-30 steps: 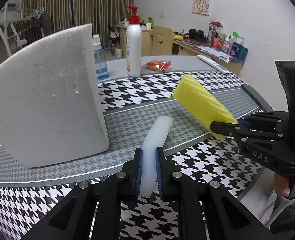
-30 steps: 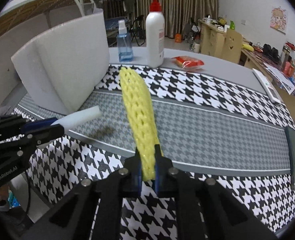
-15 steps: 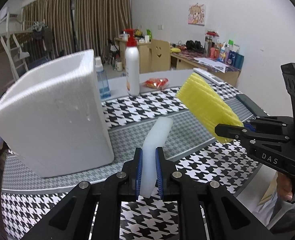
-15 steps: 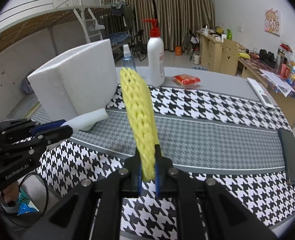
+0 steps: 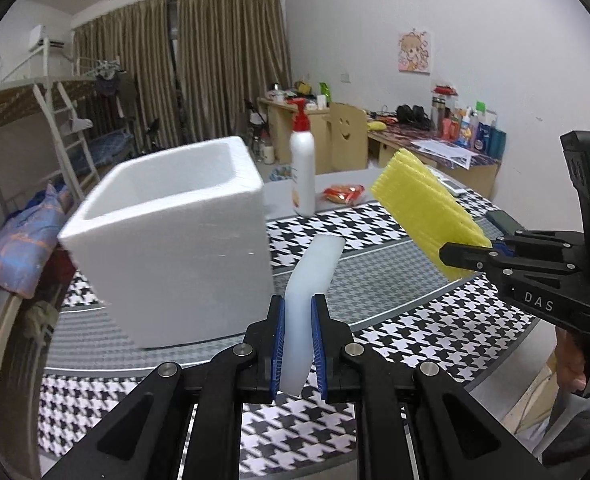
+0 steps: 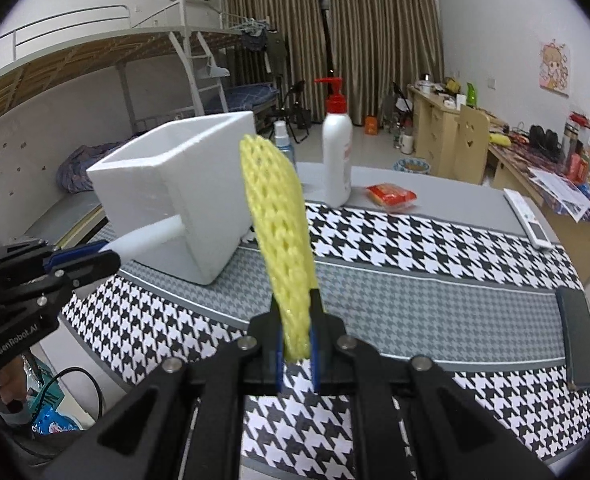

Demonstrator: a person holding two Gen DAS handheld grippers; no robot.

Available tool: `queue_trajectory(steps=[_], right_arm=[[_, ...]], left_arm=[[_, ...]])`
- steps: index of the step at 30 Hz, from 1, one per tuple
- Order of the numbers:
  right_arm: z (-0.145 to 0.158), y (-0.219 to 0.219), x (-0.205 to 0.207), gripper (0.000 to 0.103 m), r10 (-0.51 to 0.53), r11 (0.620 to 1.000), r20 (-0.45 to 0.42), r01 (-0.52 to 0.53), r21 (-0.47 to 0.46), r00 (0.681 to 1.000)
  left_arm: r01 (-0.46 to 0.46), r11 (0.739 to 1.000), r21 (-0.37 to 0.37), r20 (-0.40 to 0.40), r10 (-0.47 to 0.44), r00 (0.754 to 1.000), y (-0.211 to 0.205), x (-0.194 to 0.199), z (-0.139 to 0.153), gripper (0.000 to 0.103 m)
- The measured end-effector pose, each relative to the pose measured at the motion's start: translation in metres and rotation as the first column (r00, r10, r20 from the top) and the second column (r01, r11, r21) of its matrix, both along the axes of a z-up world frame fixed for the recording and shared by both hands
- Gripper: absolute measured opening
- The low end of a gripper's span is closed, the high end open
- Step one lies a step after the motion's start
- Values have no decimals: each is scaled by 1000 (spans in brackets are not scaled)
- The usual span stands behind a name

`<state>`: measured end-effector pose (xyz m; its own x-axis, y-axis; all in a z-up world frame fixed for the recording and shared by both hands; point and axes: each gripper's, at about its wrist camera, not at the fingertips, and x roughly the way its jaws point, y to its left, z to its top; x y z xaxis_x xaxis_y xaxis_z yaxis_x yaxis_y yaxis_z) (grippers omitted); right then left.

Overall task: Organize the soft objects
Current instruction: 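Lift the sponge brush with the left tool while the right tool holds the mesh, then carry the sponge brush over the foam box with both tools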

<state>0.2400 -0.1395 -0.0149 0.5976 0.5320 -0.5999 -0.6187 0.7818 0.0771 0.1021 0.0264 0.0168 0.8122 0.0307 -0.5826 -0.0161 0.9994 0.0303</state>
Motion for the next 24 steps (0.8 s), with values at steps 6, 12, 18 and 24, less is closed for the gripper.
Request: queue_trajectory(steps=[6, 12, 18, 24], right_arm=[[8, 1, -13, 12, 33, 999, 29, -33, 13, 999], [12, 4, -26, 12, 59, 998, 49, -60, 24, 997], [16, -1, -32, 12, 64, 996, 57, -67, 52, 996], [22, -1, -32, 12, 52, 996, 74, -57, 63, 996]], left_arm=[[-42, 999, 15, 28, 41, 999, 0, -20, 9, 14], [-74, 997, 27, 44, 73, 996, -1, -37, 12, 14], [-82, 996, 35, 75, 79, 994, -1, -42, 19, 14], [-99, 995, 31, 101, 96, 990, 9, -39, 25, 14]])
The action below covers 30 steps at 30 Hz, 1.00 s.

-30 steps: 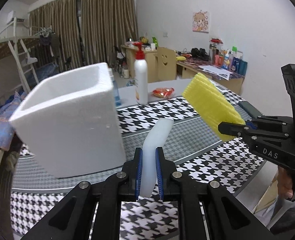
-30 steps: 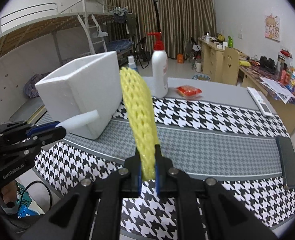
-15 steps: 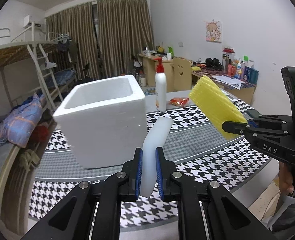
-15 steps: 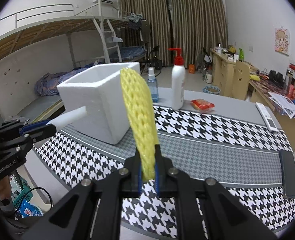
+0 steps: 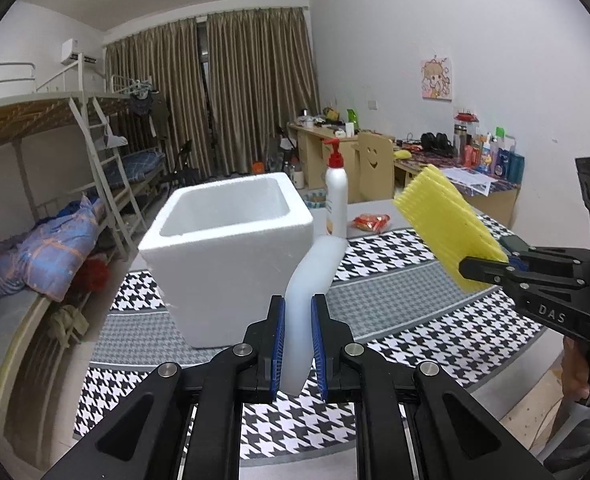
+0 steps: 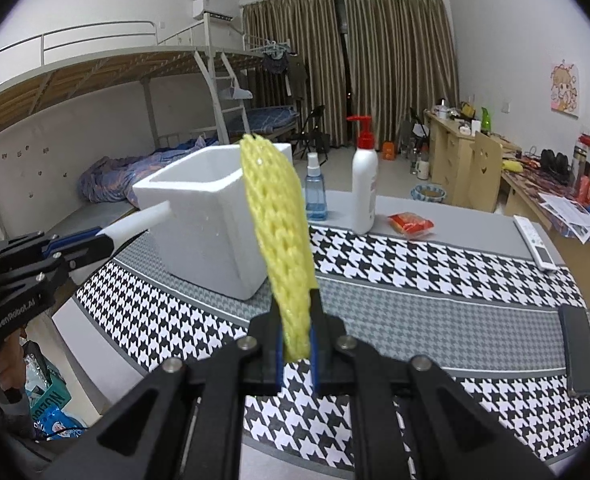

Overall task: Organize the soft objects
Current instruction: 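Carry the sponge brush over the foam box with both tools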

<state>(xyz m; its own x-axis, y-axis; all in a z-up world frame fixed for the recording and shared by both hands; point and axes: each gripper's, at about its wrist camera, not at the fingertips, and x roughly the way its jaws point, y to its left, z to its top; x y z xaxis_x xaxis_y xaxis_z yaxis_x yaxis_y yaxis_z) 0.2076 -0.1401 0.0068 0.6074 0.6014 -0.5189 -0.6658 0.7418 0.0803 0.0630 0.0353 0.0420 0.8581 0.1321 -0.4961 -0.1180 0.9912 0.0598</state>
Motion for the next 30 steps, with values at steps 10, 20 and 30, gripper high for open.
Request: queue_trajectory(steps=[10, 20, 30], right_arm=[[11, 11, 8, 12, 0, 1000, 20, 0, 9, 1000], [22, 28, 14, 12, 13, 999, 31, -14, 30, 999], [41, 40, 16, 12, 15, 998, 52, -18, 64, 999]], left_arm=[[-17, 1000, -25, 41, 18, 999, 16, 10, 11, 14], [-33, 998, -44, 68, 36, 997, 31, 21, 17, 14], [-35, 997, -62, 107, 41, 993, 46, 30, 29, 14]])
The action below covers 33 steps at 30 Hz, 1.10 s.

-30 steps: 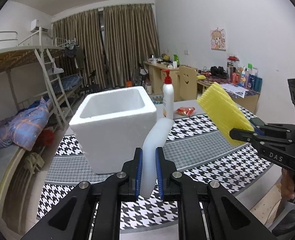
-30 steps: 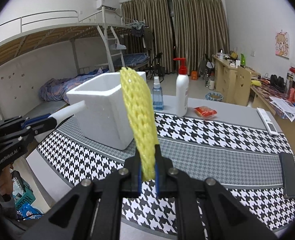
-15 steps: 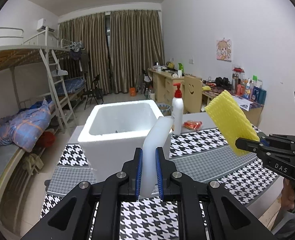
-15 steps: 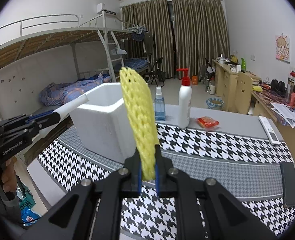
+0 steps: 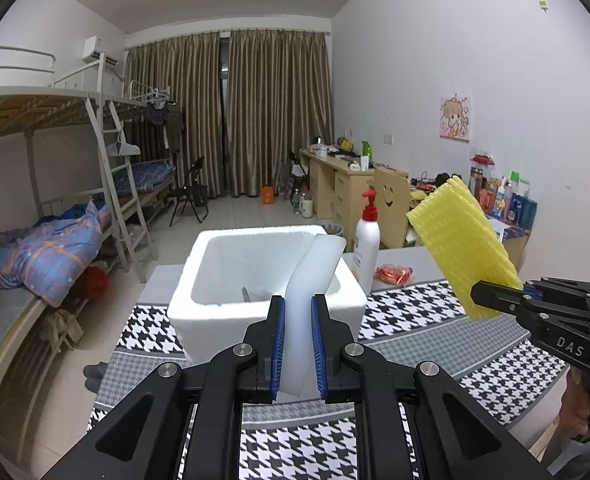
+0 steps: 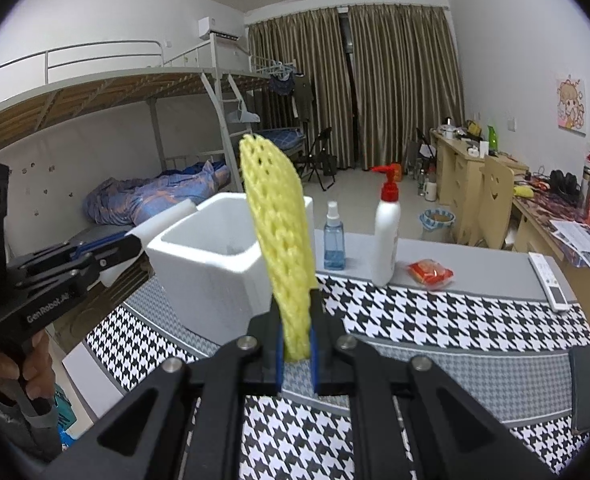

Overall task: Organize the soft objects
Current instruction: 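Carry the sponge brush over the foam box with both tools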

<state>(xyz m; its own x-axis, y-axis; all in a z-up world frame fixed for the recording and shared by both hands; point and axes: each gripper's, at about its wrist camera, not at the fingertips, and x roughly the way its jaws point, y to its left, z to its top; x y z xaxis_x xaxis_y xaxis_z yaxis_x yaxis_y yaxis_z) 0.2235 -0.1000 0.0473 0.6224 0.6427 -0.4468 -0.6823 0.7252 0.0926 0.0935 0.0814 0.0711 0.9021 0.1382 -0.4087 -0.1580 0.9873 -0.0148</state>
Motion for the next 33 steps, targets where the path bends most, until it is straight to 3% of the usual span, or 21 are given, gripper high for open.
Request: queue_trajectory(steps=[23, 33], right_arm=[[22, 33, 29, 12, -15, 1000, 18, 15, 12, 1000], [22, 48, 44, 12, 1, 1000, -9, -1, -7, 1000]], left_arm=[[-1, 1000, -30, 9, 2, 1000, 20, 44, 3, 14], [-29, 999, -40, -41, 28, 999, 27, 71, -3, 14]])
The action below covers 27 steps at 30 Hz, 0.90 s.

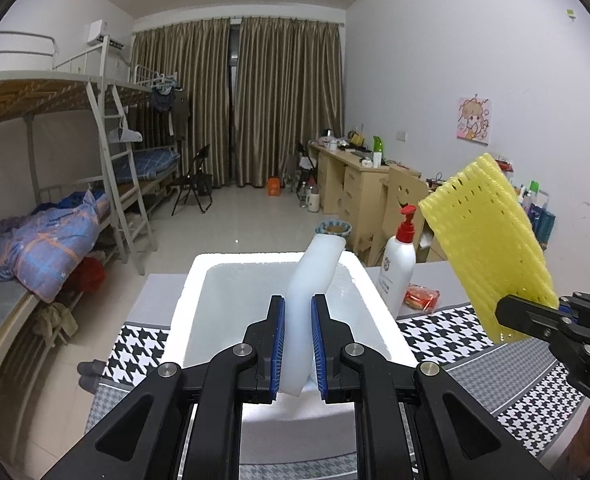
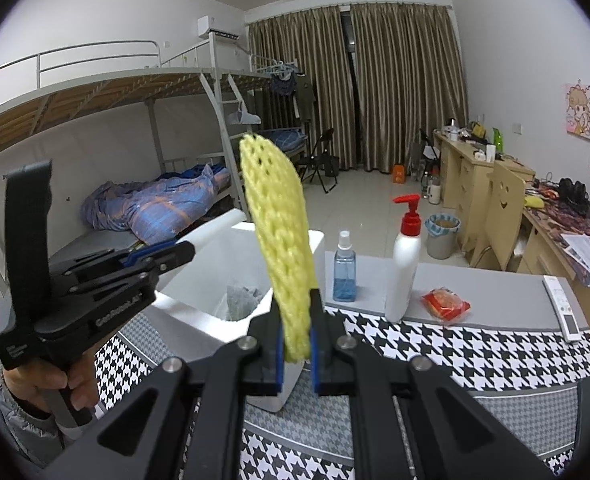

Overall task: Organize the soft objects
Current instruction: 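Carry the sponge brush over the foam box with both tools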

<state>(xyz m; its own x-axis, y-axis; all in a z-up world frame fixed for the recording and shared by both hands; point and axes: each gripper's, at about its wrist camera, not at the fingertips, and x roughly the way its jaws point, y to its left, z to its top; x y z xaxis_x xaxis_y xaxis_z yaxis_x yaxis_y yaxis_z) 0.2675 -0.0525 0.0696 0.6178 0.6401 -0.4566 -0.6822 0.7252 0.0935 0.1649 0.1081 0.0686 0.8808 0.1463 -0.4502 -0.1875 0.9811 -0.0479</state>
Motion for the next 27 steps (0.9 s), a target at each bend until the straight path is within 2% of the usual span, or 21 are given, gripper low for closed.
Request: queue_trajectory(steps=[13, 21, 22, 24, 26, 27], right_arm=[[-3, 8, 9, 12, -4, 1000, -4, 4, -23, 1000], [-4, 15, 13, 12, -15, 999, -16, 14, -35, 1000], [-4, 16, 13, 12, -17, 999, -17, 17, -37, 1000], [-4, 17, 13, 12, -22, 999, -18, 21, -40, 1000], [-3, 20, 13, 12, -24, 999, -17, 23, -45, 1000], [-3, 21, 13, 12, -24, 999, -17, 23, -46, 1000]], left_arm=[[-14, 1000, 2, -45, 14, 999, 8, 21, -9, 16], [-37, 999, -7, -77, 37, 996, 20, 31, -16, 25], [-39, 999, -6, -78, 38, 996, 21, 31, -16, 29], [-44, 999, -9, -73, 43, 996, 24, 30, -15, 46], [-60, 998, -25, -52, 58, 997, 28, 25, -13, 78], [-76, 997, -32, -34, 74, 997, 32, 20, -11, 83]])
